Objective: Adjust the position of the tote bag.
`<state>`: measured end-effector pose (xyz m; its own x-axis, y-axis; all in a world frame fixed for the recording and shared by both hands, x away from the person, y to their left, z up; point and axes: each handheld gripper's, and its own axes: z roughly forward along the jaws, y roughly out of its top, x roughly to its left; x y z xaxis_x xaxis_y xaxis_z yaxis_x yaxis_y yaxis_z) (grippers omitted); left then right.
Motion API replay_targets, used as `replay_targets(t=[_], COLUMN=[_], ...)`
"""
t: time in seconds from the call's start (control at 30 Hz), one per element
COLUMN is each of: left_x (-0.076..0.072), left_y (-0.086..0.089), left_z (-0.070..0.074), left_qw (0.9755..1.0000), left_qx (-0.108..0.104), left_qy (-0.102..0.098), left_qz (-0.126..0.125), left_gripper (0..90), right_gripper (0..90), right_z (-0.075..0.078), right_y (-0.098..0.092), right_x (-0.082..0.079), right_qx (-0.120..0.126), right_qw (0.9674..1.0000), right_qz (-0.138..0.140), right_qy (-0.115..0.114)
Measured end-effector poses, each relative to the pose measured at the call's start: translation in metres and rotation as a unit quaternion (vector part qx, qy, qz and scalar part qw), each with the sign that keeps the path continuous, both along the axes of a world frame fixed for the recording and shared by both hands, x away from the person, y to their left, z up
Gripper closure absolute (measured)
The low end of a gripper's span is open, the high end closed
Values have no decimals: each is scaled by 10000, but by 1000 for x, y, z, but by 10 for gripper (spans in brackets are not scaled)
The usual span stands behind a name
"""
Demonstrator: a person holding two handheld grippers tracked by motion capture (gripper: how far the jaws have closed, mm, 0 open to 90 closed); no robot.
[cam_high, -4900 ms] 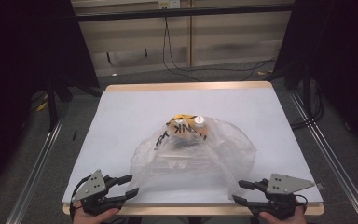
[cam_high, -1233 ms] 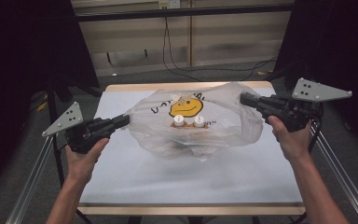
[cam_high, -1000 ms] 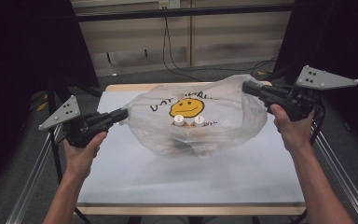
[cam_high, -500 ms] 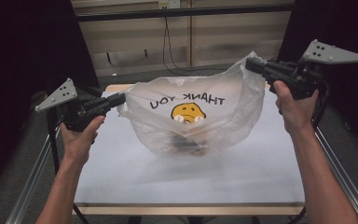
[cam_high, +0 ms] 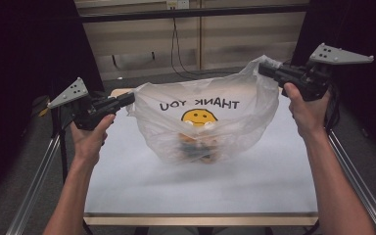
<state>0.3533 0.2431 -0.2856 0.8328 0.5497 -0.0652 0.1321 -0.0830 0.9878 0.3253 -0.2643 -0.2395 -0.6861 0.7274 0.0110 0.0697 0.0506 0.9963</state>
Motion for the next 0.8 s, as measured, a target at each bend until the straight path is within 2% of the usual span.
replay_targets(t=[0.17, 0.27, 0.3, 0.33, 0.4, 0.57, 0.63, 0.8], left_x=[6, 7, 7, 6, 4, -10, -14, -6], left_y=[-1, 0, 0, 1, 3, 9, 10, 8], left_z=[-17, -24, -26, -27, -30, -38, -42, -58], left_qw=[9996, 9993, 9993, 9993, 9990, 9988, 9983, 9969], left_qx=[94, 168, 174, 137, 213, 244, 419, 482], left_qy=[258, 320, 342, 359, 395, 422, 395, 624], left_qz=[-67, -65, -3, -49, -30, -89, -37, -62], left_gripper=[900, 900, 900, 900, 900, 900, 899, 900], right_gripper=[900, 900, 900, 900, 900, 900, 900, 900], right_z=[-20, -31, -34, -37, -42, -59, -64, -78], right_y=[2, 6, 7, 8, 9, 9, 10, 6], right_x=[4, 4, 4, 3, 1, -6, -8, -7], right_qx=[-52, -147, -158, -157, -146, -143, -163, -143], right_qw=[9996, 9993, 9992, 9991, 9990, 9984, 9980, 9974], right_qz=[61, 98, 110, 114, 136, 168, 188, 121], right_qy=[256, 340, 353, 378, 387, 529, 581, 696])
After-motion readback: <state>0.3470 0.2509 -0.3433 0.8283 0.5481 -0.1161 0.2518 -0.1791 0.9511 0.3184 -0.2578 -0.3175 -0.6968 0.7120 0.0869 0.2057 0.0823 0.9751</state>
